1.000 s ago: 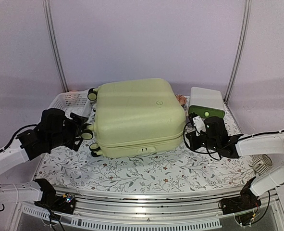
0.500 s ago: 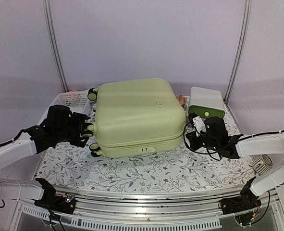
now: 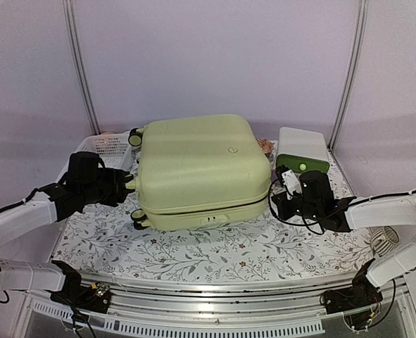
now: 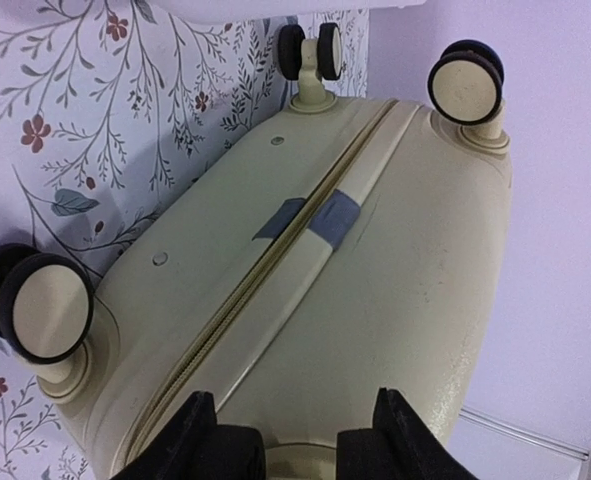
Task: Open, take out, and arrange the luggage
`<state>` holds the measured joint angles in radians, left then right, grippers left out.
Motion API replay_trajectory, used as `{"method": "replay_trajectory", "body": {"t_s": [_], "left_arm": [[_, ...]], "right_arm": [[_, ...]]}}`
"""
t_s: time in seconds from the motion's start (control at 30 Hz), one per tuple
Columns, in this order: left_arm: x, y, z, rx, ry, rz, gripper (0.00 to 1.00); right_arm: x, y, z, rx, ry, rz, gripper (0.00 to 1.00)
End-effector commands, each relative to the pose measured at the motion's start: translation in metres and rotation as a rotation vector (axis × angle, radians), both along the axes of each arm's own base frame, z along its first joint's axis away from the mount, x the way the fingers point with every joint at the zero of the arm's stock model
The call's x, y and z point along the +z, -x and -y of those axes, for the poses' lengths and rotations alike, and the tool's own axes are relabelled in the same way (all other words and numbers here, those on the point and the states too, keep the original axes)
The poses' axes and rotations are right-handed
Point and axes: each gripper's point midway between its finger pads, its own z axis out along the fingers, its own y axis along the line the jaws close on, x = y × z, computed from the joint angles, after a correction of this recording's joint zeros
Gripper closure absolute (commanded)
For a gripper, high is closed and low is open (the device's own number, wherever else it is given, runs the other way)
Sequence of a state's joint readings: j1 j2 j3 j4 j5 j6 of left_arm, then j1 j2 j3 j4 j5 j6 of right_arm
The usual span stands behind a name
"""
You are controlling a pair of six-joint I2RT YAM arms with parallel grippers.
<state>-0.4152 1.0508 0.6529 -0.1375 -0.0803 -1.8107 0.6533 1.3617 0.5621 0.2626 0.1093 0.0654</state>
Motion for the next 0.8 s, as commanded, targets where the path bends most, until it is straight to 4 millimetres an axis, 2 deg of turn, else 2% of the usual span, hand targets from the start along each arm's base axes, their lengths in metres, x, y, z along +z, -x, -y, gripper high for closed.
{"method": "replay_trajectory", "body": {"t_s": [0.0, 0.07, 0.1, 0.43, 0.6, 0.77], "left_arm": [[0.024, -0.005, -0.017, 0.03, -0.043, 0.095, 0.86], [0.029, -0.003, -0.027, 0.034, -0.073, 0.109, 0.97], [0.03, -0.002, -0.031, 0.035, -0.09, 0.108, 0.99], [0.019, 0.016, -0.09, 0.036, -0.164, 0.104, 1.0], [0.016, 0.016, -0.095, -0.054, -0.188, 0.113, 1.0], [0.012, 0.012, -0.081, -0.178, -0.206, 0.136, 1.0]], "right_arm": [[0.003, -0.003, 0.005, -0.018, -0.002, 0.016, 0.97], [0.002, -0.003, 0.007, -0.027, -0.001, 0.015, 0.97], [0.003, -0.004, 0.009, -0.035, 0.0, 0.015, 0.97], [0.0, -0.013, 0.018, -0.081, -0.004, -0.015, 0.97], [-0.009, -0.021, 0.015, -0.069, 0.045, -0.062, 0.97], [-0.019, -0.032, 0.009, -0.031, 0.081, -0.143, 0.97]]}}
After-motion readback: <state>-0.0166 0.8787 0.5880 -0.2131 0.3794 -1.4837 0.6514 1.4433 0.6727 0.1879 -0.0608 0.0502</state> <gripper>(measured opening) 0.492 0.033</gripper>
